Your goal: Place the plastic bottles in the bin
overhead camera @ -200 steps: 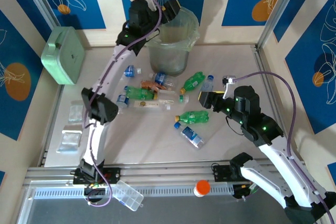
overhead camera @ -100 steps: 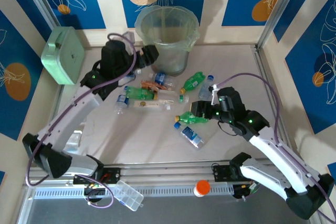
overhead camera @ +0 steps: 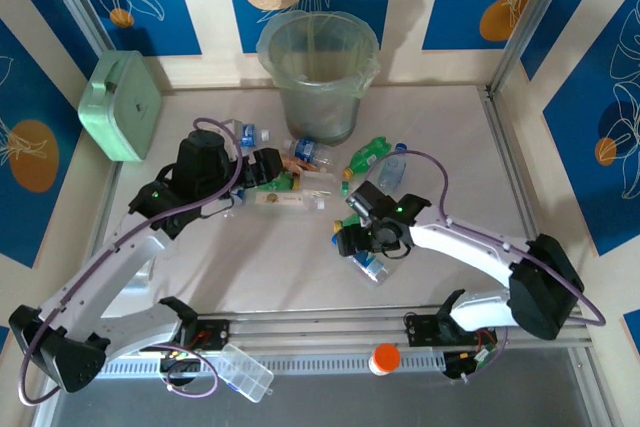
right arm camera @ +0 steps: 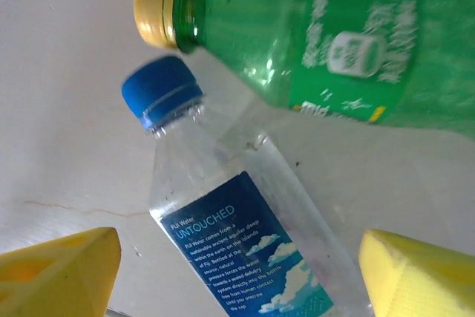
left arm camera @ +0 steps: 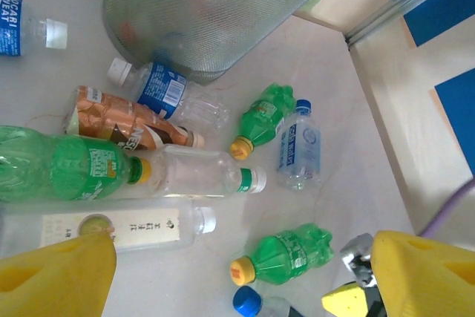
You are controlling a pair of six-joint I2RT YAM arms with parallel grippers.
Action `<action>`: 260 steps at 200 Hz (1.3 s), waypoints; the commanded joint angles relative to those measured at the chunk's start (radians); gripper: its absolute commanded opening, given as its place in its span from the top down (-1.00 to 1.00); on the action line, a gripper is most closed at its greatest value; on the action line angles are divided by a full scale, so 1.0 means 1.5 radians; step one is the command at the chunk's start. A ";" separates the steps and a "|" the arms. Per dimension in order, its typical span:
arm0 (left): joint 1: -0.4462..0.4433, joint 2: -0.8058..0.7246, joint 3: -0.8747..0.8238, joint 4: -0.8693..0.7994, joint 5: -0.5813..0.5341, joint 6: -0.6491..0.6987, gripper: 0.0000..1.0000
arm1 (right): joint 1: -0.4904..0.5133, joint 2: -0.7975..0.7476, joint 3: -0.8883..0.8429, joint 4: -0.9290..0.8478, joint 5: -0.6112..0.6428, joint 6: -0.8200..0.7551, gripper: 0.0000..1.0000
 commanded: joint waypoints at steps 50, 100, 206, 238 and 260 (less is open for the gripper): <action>-0.002 -0.002 -0.007 -0.018 0.056 0.075 -0.77 | 0.086 0.083 0.040 -0.068 0.014 -0.045 -0.68; -0.001 0.004 -0.019 -0.011 0.063 0.078 -0.76 | 0.106 0.107 0.032 -0.084 0.044 -0.023 -0.57; -0.002 0.014 -0.042 0.007 0.068 0.055 -0.76 | 0.124 0.070 -0.015 -0.049 0.033 0.005 -0.09; -0.002 0.005 -0.044 0.007 0.084 0.062 -0.75 | 0.130 0.009 -0.020 -0.031 0.006 -0.019 -0.08; -0.002 -0.004 -0.042 0.011 0.101 0.077 -0.75 | 0.130 -0.063 -0.022 -0.011 -0.009 -0.039 -0.03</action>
